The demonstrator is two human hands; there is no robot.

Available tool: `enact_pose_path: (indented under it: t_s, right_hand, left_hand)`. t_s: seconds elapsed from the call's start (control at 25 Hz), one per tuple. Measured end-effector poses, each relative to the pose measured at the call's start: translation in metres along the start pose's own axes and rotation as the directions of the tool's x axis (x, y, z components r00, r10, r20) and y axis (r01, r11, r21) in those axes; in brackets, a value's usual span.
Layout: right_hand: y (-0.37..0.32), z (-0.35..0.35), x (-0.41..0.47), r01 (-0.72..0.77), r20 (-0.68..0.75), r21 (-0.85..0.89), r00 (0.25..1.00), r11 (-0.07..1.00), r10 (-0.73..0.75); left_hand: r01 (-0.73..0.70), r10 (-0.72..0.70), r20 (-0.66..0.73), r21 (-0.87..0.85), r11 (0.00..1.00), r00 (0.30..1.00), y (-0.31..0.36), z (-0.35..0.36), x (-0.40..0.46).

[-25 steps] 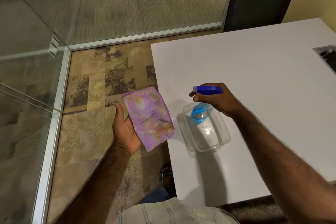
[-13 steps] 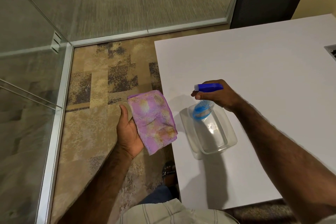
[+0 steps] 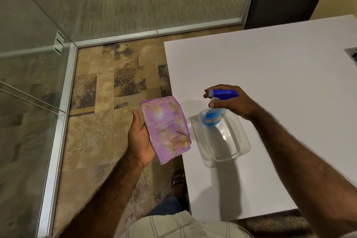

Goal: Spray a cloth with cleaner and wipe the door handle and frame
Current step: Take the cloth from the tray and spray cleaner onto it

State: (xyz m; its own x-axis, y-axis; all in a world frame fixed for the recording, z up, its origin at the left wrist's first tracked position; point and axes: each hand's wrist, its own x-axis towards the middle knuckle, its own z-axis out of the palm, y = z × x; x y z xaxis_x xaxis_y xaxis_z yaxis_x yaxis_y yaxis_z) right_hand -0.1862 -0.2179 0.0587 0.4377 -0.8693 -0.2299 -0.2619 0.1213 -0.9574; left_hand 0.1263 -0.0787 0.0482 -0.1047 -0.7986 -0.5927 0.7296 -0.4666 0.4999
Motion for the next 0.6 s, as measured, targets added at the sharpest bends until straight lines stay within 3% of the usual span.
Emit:
enact_pose_path:
  t_s: [0.36,0.6]
  right_hand:
    - [0.005,-0.010,-0.049,0.008,-0.168,-0.078,0.986,0.997,-0.021]
    - [0.010,0.007,-0.118,0.030,-0.470,0.044,0.883,0.999,-0.006]
  left_hand:
    - [-0.018,0.019,0.098,-0.011,1.000,0.995,-0.013,0.015,-0.019]
    - [-0.057,0.060,0.177,-0.020,0.998,0.982,-0.039,0.027,-0.045]
